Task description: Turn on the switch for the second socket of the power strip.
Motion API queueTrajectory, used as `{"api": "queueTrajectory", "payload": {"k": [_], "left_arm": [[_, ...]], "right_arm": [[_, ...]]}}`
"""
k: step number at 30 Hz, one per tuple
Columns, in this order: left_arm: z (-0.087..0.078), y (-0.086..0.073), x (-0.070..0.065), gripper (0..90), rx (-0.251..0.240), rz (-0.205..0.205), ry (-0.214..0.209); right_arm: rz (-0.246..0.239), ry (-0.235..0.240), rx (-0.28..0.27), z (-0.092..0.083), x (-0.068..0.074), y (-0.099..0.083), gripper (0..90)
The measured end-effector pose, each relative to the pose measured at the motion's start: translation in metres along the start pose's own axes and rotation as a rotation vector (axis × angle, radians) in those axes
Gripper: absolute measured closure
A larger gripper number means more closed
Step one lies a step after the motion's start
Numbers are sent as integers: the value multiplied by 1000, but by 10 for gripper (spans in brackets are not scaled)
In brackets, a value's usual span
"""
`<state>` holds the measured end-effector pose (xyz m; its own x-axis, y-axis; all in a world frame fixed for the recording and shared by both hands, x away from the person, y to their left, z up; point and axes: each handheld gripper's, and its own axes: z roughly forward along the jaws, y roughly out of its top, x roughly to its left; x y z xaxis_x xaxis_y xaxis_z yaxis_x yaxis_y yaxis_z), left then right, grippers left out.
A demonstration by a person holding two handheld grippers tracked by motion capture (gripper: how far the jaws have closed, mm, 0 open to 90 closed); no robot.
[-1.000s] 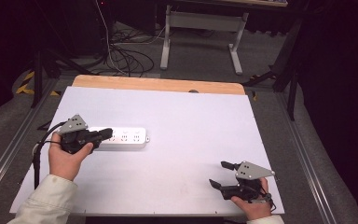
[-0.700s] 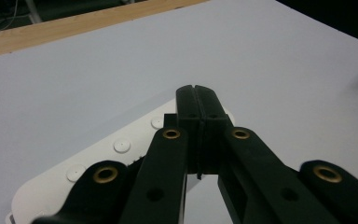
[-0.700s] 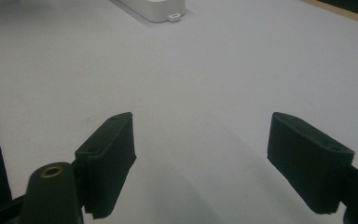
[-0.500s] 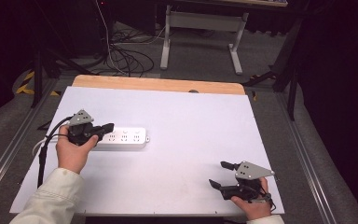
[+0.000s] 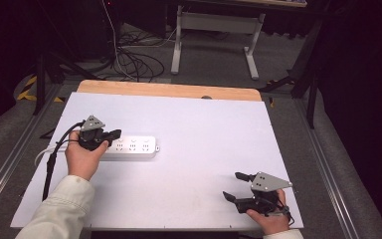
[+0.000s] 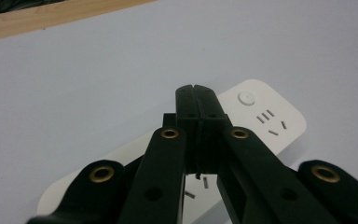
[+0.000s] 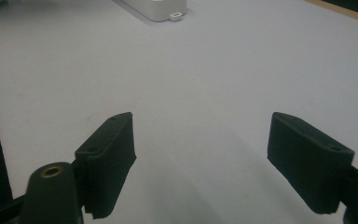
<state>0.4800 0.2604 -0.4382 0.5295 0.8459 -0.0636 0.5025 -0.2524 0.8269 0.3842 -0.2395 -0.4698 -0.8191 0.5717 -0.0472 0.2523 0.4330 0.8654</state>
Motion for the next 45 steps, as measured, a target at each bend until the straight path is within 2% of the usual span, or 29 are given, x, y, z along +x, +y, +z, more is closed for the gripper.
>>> {"api": "queueTrajectory", "payload": {"k": [5,9,14,17,21,23,25,40,45], "left_arm": [[7,-1,5,896,5,-36,1],[12,-3,7,895,29,-41,8],[16,-4,7,868,35,-50,9],[18,-5,7,886,50,-65,2],[21,-6,7,897,68,-63,3],[22,-7,7,898,84,-80,-6],[23,-7,8,898,87,-70,9],[29,-10,9,897,106,-62,35],[31,-11,8,897,108,-39,47]], "right_arm": [[-2,2,2,0,0,0,235],[1,5,0,1,0,0,235],[-4,4,6,1,0,0,234],[-2,5,5,1,0,0,234],[-3,6,4,1,0,0,233],[-2,6,4,1,0,0,234],[-2,6,4,1,0,0,233],[0,8,4,1,0,-1,234],[1,7,3,1,0,-1,233]]}}
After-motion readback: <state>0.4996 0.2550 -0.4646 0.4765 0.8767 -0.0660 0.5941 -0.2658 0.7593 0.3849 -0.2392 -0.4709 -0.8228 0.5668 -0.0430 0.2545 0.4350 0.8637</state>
